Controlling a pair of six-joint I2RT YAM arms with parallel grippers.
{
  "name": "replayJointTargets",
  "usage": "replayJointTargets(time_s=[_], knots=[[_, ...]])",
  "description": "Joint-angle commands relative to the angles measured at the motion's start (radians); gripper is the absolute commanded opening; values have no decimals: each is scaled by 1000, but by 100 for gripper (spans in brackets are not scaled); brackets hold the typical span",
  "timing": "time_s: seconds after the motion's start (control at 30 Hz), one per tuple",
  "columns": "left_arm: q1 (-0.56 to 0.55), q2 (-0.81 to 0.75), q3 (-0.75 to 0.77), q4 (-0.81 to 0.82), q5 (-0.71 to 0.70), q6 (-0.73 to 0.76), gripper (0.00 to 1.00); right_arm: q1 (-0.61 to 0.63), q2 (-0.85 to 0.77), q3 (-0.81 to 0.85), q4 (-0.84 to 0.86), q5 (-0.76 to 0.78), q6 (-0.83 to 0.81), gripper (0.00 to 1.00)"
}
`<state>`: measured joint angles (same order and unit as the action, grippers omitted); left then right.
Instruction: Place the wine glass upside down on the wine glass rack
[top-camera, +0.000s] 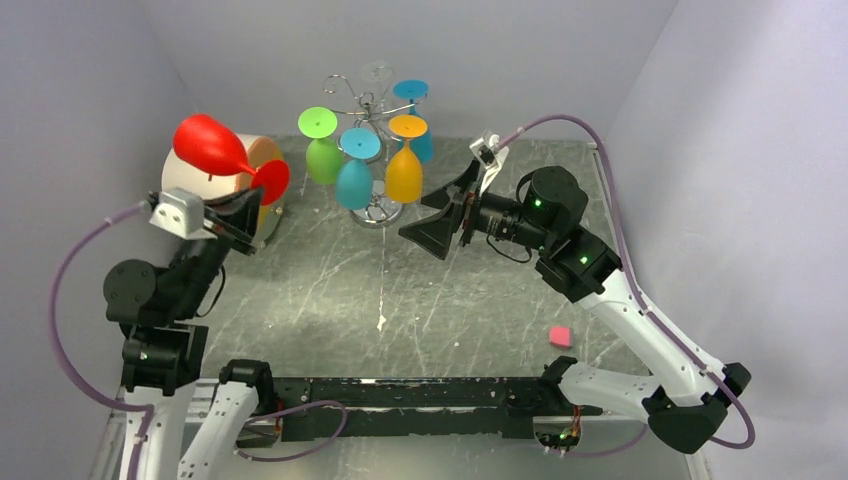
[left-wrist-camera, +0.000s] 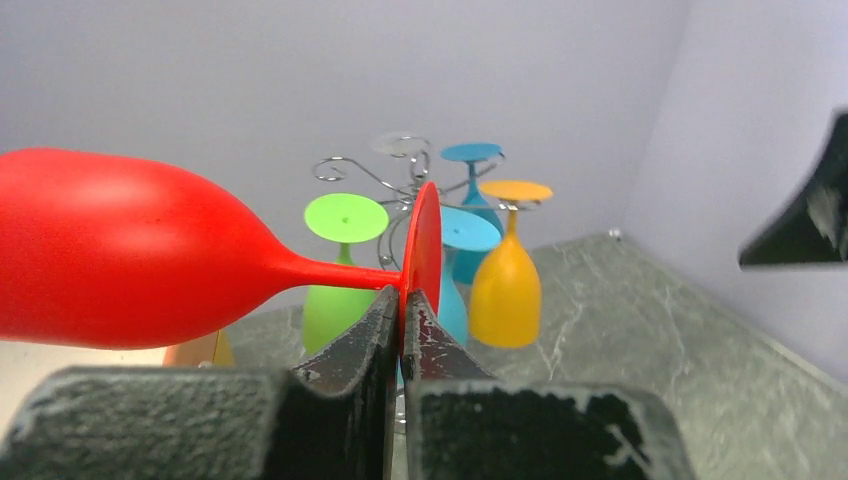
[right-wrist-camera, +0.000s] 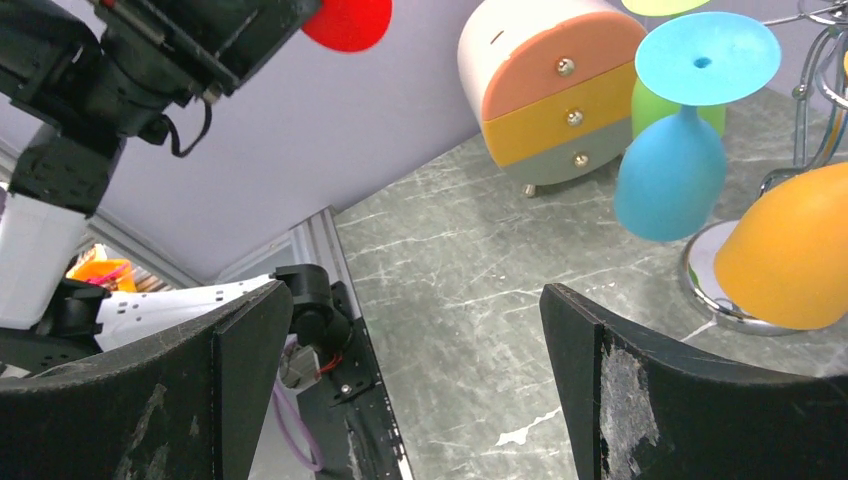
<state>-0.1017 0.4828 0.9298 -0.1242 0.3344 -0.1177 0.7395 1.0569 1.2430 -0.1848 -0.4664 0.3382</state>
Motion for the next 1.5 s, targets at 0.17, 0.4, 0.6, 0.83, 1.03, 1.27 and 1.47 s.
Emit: replayJointTargets(time_s=[0.17, 0.4, 0.6, 0.83, 1.03, 1.27, 1.47], knots=[[3, 159, 169, -86, -261, -287, 7, 4, -42, -13, 5, 22, -27, 100], [5, 312, 302, -130, -276, -306, 7, 4, -75, -16, -14, 52, -55, 100], [5, 425, 382, -73, -179, -381, 7, 4, -103, -52, 12, 53, -48, 100], [13, 543, 458, -26, -188, -435, 7, 4, -130, -60, -36, 126, -80, 100], [90, 677, 541, -6, -97, -479, 7, 4, -155, -75, -27, 131, -91, 100], [161, 801, 576, 104, 99, -584, 7, 3, -163, -67, -49, 148, -108, 100], [165, 867, 570, 151, 164, -633, 7, 4, -171, -80, -47, 165, -121, 100]])
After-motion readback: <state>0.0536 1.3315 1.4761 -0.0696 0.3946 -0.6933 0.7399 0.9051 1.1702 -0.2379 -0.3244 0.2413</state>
